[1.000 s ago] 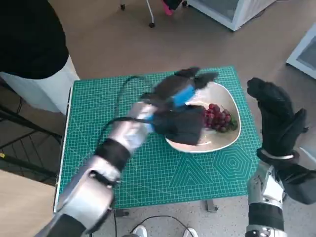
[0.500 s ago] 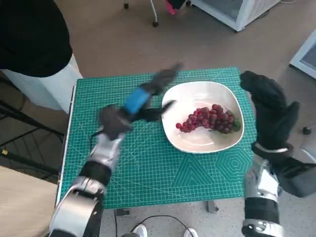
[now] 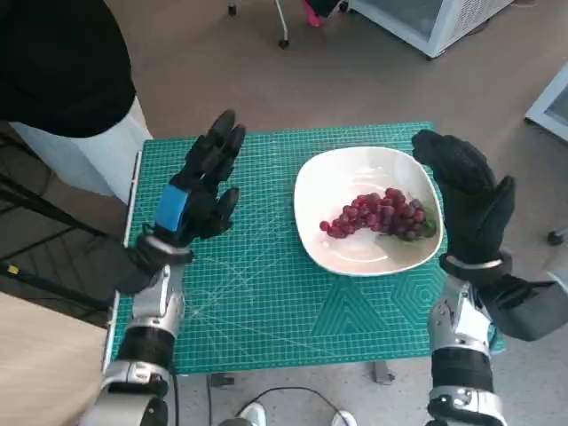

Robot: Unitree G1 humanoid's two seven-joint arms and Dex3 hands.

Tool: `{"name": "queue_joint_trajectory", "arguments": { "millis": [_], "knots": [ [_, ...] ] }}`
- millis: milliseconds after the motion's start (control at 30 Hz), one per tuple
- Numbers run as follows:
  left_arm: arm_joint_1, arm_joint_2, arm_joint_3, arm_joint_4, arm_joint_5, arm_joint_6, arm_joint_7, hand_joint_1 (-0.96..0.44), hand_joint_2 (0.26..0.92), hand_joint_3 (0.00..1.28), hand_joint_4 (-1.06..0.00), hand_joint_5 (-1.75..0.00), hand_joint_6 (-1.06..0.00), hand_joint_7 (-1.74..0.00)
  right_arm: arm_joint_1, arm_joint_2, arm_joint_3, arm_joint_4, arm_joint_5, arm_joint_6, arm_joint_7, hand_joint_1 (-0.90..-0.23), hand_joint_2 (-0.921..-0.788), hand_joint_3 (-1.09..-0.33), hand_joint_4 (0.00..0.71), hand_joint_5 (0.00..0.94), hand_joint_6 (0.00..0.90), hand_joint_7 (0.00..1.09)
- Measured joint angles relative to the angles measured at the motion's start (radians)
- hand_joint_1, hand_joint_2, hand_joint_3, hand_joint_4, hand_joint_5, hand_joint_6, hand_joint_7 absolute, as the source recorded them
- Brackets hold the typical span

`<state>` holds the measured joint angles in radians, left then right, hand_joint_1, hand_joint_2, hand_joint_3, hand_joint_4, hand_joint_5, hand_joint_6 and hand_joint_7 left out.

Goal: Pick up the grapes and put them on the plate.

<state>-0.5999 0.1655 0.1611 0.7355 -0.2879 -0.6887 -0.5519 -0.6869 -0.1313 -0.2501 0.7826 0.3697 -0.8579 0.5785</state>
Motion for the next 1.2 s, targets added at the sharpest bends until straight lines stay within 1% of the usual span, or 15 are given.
{"name": "queue_joint_trajectory", "arguments": {
  "millis": [267, 533, 1200],
  "knots": [
    [0.07, -0.012, 0.003, -0.12, 0.0, 0.005, 0.024, -0.69, 0.921, 0.62, -0.11, 0.0, -0.15, 0.0, -0.004, 0.001, 0.0, 0.019, 0.002, -0.003, 0.024, -0.592, -0.921, -0.597, 0.315, 0.006, 0.364, 0.01],
    [0.119, -0.02, 0.004, -0.207, -0.002, 0.028, 0.059, -0.68, 0.921, 0.62, -0.11, 0.0, -0.15, 0.0, -0.009, 0.0, -0.006, 0.032, 0.02, -0.001, 0.05, -0.597, -0.921, -0.586, 0.316, 0.004, 0.364, 0.01],
    [0.167, -0.04, 0.004, -0.24, -0.024, 0.035, 0.066, -0.67, 0.921, 0.62, -0.12, 0.0, -0.15, 0.0, -0.027, -0.001, -0.018, 0.069, 0.02, -0.005, 0.072, -0.586, -0.921, -0.585, 0.317, 0.002, 0.365, 0.01]
  ]
}}
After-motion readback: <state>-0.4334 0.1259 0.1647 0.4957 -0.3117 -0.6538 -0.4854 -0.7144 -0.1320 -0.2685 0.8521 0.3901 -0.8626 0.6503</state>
